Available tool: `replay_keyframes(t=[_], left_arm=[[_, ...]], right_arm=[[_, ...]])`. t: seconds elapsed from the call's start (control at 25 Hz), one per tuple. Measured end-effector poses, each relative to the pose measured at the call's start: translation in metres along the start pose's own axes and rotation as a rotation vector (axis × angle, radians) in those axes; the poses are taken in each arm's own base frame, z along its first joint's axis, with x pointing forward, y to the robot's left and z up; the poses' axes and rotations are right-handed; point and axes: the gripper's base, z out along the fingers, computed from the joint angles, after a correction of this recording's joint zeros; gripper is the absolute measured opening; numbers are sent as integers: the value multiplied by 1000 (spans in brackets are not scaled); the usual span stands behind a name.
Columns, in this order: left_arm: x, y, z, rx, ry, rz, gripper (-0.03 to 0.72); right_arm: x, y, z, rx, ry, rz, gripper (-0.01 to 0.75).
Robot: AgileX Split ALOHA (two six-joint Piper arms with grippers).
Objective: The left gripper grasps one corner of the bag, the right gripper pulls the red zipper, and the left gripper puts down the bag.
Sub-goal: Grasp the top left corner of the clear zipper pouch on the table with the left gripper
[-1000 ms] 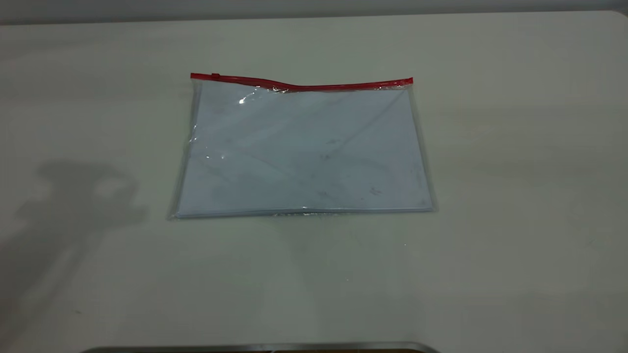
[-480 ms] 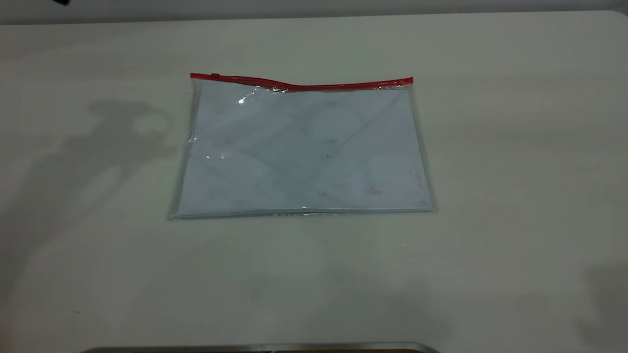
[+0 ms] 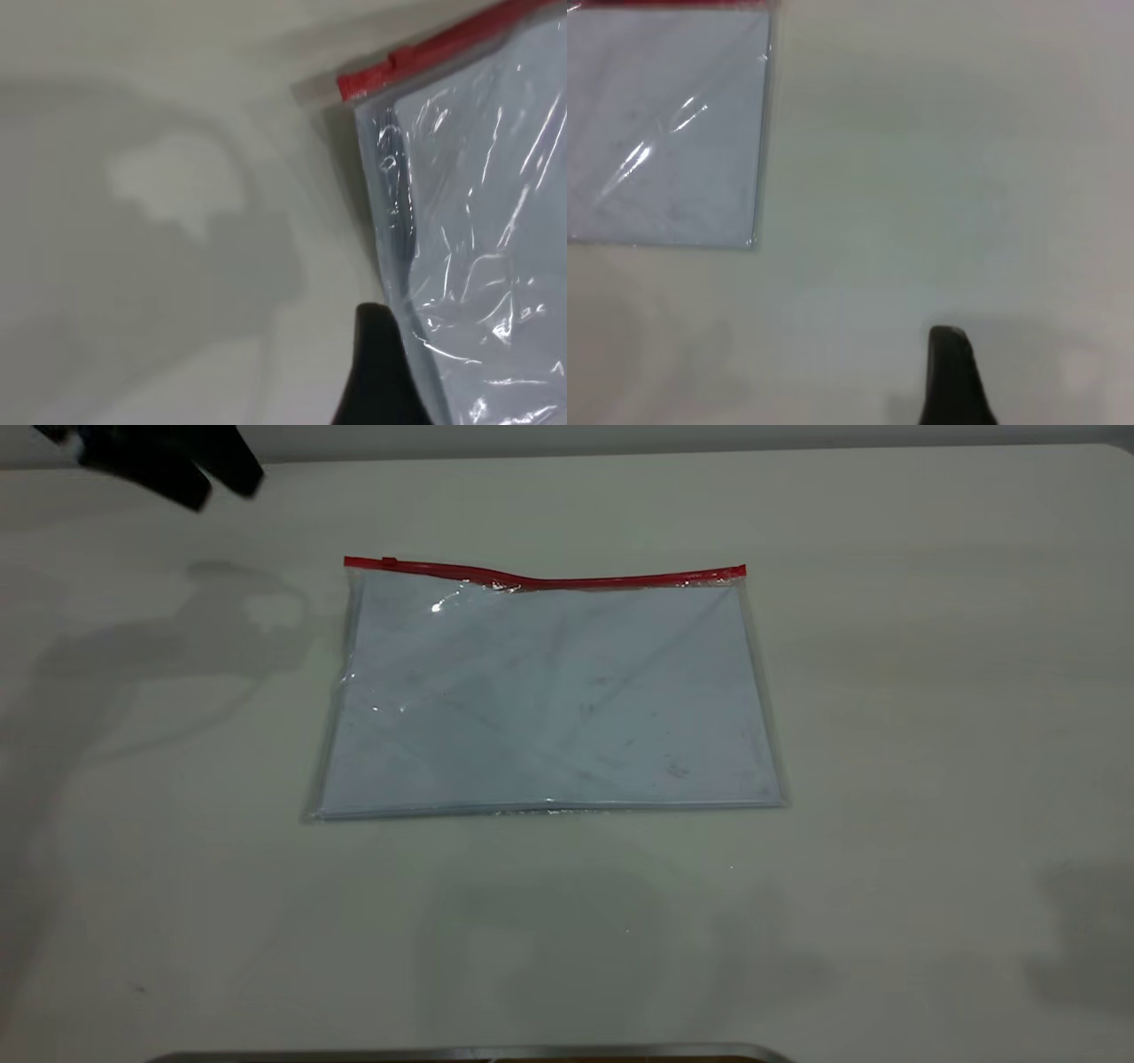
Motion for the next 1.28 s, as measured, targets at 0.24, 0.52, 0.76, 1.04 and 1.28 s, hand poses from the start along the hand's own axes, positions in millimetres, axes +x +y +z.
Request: replay_keyframes(t=[0.24,0.52,0.76,1.04,1.28], left_arm=[[13,13,42,73,23,-12,588],[19,19,74,175,-44,-6,588],[21,25,88,176,-83,-22,588],[20,29,102,205,-157,-113,588],[26,33,117,232,-179,-141,588]], right_arm=[[0,0,0,0,-1,-5,538],[0,0,0,0,-2,-9,538],[-1,0,0,0,-4,-10,538],[-1,0,0,0,-4,-11,538],[-1,0,0,0,-4,-13,538]])
